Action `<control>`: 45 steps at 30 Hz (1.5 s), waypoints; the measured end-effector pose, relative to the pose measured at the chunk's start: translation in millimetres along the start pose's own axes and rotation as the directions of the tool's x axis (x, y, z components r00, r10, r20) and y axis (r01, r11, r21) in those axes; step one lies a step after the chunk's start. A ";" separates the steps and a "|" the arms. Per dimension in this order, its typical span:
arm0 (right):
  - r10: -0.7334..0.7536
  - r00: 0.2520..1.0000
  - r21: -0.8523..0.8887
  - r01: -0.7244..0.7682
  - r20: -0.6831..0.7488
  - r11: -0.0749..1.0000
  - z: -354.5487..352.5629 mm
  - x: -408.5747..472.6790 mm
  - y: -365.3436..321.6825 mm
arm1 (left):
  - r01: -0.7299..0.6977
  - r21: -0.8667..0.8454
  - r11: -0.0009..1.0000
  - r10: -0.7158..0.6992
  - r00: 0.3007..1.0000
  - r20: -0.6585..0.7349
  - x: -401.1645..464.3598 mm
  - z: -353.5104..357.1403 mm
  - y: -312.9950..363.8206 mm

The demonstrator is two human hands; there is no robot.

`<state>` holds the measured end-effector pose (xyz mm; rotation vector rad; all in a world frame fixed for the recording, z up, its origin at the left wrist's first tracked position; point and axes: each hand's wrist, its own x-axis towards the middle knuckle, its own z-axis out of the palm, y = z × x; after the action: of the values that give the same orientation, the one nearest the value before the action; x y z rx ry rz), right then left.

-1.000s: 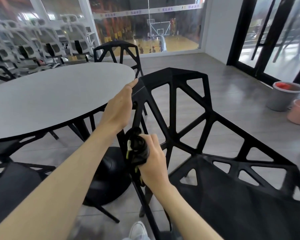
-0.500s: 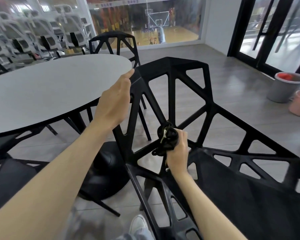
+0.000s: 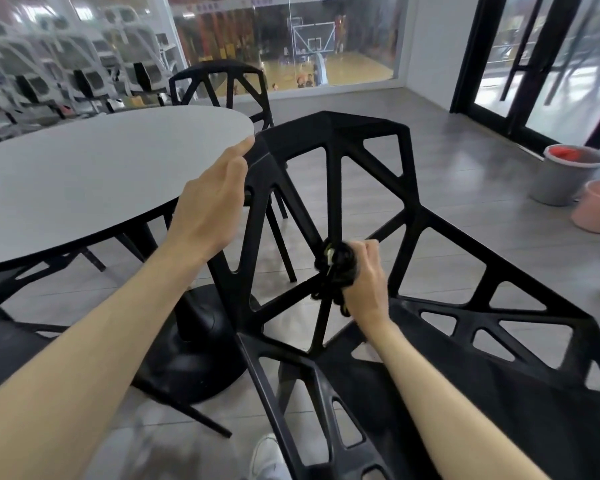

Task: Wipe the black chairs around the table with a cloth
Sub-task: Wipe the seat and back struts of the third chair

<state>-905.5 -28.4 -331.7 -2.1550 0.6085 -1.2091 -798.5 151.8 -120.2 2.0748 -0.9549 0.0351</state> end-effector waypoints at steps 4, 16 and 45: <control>0.287 0.917 0.039 -0.288 -0.277 0.957 -14.1 46.7 14.8 | 0.001 0.027 1.000 -0.001 1.000 -0.009 0.5 0.4 -2.1; 0.172 0.968 -0.073 -0.187 -0.181 0.980 -29.3 50.8 47.6 | -0.011 0.045 0.999 0.013 1.000 -0.024 2.7 1.1 -6.7; 0.472 0.871 -0.440 -0.480 -0.134 0.759 -23.6 -43.5 77.2 | -0.023 0.071 0.997 0.026 0.999 -0.033 2.9 1.7 -4.3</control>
<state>-955.0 -62.9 -400.7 -2.1476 1.4820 -0.8487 -794.2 150.4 -123.2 2.1204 -0.9711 0.1178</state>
